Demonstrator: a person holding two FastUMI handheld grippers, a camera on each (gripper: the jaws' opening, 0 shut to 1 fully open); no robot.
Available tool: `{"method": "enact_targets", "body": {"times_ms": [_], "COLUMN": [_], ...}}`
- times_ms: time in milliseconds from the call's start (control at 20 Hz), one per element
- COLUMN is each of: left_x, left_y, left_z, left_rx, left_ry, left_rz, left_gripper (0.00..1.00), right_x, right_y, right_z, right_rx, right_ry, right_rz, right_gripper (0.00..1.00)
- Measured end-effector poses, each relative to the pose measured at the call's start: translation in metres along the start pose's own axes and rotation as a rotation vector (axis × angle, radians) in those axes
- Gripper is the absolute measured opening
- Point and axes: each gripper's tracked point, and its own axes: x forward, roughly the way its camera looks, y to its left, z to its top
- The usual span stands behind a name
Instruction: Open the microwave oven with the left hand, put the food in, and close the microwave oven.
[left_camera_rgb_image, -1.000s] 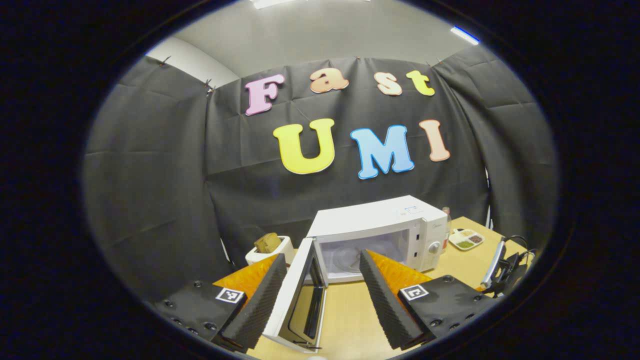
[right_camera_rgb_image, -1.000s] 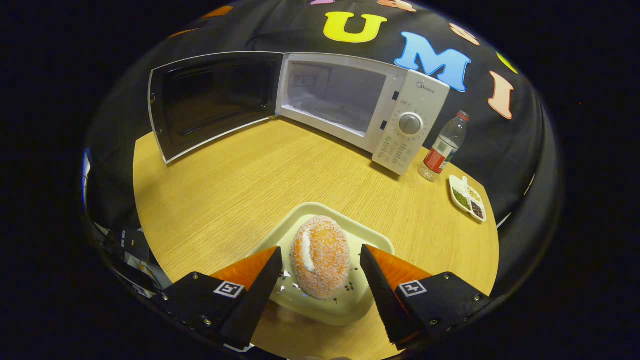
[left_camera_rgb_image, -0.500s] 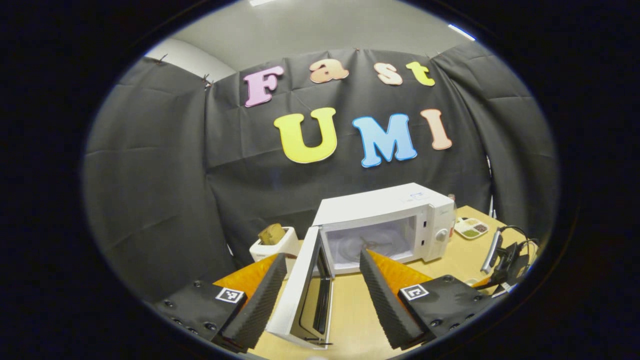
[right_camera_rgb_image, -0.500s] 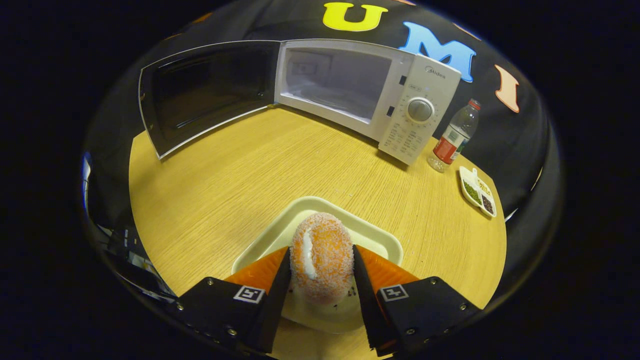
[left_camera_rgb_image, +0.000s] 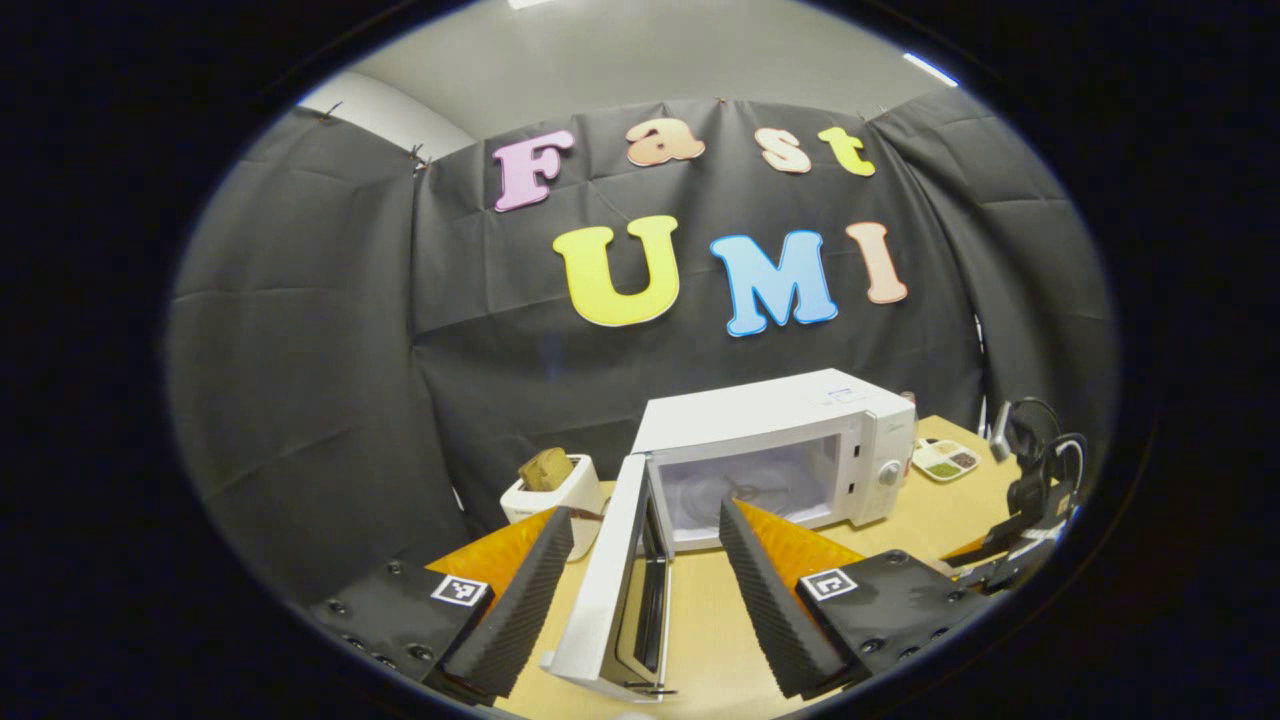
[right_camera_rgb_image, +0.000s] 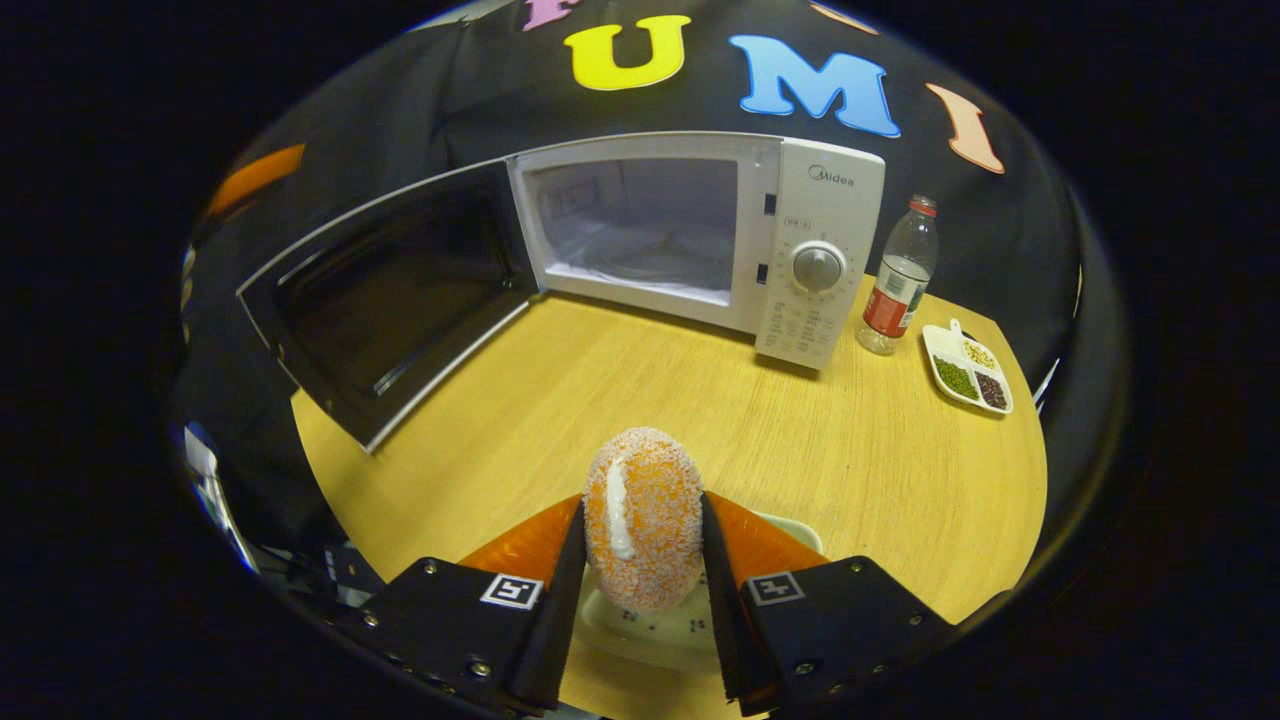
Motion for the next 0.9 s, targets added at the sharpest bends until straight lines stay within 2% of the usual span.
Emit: {"method": "enact_targets", "body": {"times_ms": [100,150,350,500,550,600,650,750,900], "left_x": [0.002,0.003,0.008,0.010,0.010,0.012,0.014,0.015,0.014], "left_y": [0.003,0.005,0.014,0.018,0.018,0.019,0.019,0.019,0.018], "left_z": [-0.001,0.000,0.004,0.005,0.003,0.003,0.003,0.001,-0.003], "left_rx": [0.000,0.004,0.012,0.019,0.020,0.019,0.020,0.018,0.013], "left_ry": [0.002,-0.001,-0.012,-0.012,-0.009,-0.011,-0.013,-0.018,-0.024], "left_rz": [-0.010,-0.012,-0.013,-0.015,-0.016,-0.015,-0.014,-0.013,-0.023], "left_gripper": [0.94,0.98,1.00,0.94,0.94,1.00,0.98,1.00,0.98], "right_x": [0.008,0.014,0.049,0.081,0.093,0.104,0.116,0.141,0.170], "right_y": [0.014,0.020,0.036,0.043,0.045,0.047,0.048,0.046,0.037], "right_z": [0.031,0.045,0.089,0.117,0.125,0.134,0.142,0.155,0.183], "right_rx": [0.086,0.126,0.260,0.370,0.411,0.449,0.474,0.499,0.528], "right_ry": [-0.052,-0.078,-0.149,-0.204,-0.222,-0.243,-0.264,-0.308,-0.381], "right_rz": [0.034,0.046,0.073,0.072,0.066,0.064,0.051,0.022,-0.066], "right_gripper": [0.59,0.59,0.59,0.59,0.59,0.59,0.59,0.59,0.59]}}
